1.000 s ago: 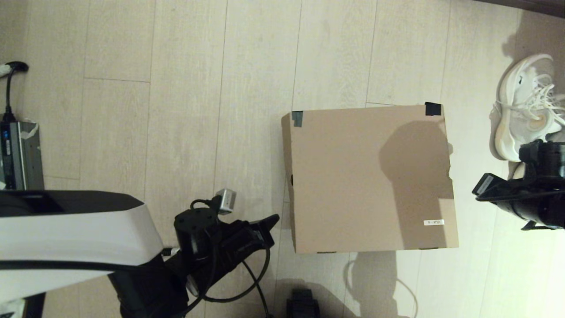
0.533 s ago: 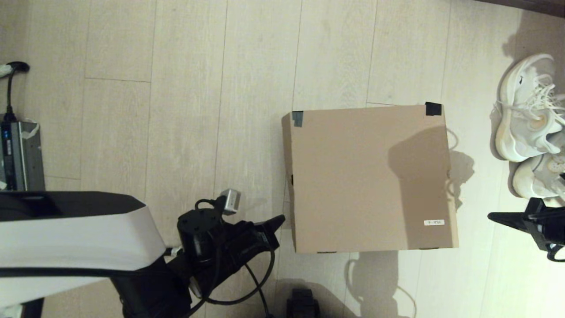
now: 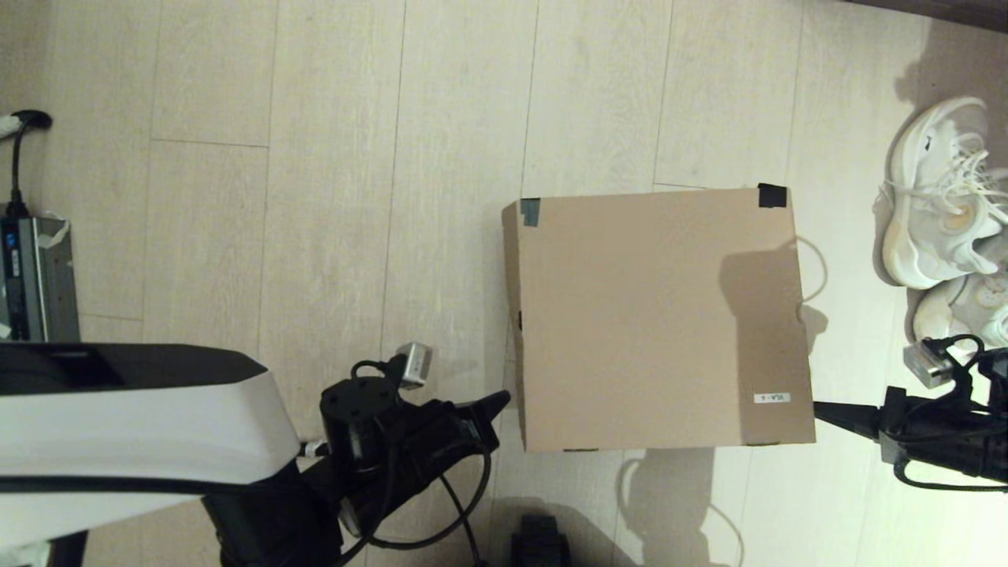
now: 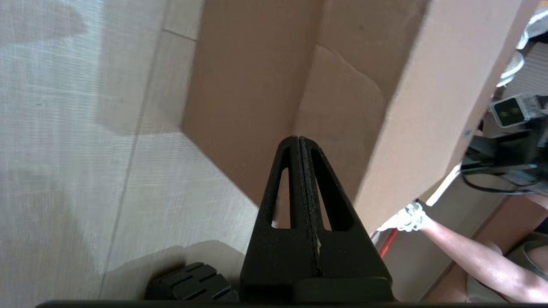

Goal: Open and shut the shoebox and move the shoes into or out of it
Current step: Open the shoe box

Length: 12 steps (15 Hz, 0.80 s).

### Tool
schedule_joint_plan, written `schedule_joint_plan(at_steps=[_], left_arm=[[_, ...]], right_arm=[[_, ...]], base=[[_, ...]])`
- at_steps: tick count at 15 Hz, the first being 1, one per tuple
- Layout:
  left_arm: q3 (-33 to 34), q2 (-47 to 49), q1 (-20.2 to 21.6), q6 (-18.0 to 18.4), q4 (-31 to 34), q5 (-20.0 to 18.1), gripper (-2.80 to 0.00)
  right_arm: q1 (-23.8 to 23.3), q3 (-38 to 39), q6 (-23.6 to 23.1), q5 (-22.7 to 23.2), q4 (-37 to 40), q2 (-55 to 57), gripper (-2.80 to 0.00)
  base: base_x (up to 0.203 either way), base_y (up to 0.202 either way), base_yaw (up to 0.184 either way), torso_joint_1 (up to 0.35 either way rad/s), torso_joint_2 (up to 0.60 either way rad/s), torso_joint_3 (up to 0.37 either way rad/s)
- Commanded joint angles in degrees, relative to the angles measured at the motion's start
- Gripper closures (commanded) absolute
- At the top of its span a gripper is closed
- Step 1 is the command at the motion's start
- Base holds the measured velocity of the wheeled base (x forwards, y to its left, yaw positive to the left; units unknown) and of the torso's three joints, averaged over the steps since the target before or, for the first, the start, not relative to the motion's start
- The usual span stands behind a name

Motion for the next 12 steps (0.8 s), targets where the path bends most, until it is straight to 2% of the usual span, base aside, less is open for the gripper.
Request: schedule_joint_plan(at_steps=[1, 3, 9, 12], left_arm=[[-0.2, 0.2, -0.1, -0.2, -0.5, 0.0, 0.00], [-0.3, 0.2, -0.1, -0.2, -0.5, 0.0, 0.00], [-0.1, 0.1, -0.5, -0.1, -0.5, 0.1, 0.00], [0.0, 0.2, -1.1, -0.2, -0.5, 0.1, 0.00]], right_arm=[[0.3, 1.2, 0.1, 0.4, -3.5, 3.5, 0.00], [0.3, 2.1, 0.6, 0.1, -8.2, 5.2, 0.00], [1.3, 1.6, 1.0, 0.0, -8.5, 5.9, 0.00], [2.6, 1.9, 4.4, 0.0, -8.5, 3.6, 0.00]], base=[[0.000, 0.000, 0.000, 0.000, 0.00, 0.000], [0.000, 0.000, 0.000, 0.000, 0.00, 0.000], [0.000, 0.000, 0.000, 0.000, 0.00, 0.000], [0.000, 0.000, 0.000, 0.000, 0.00, 0.000]])
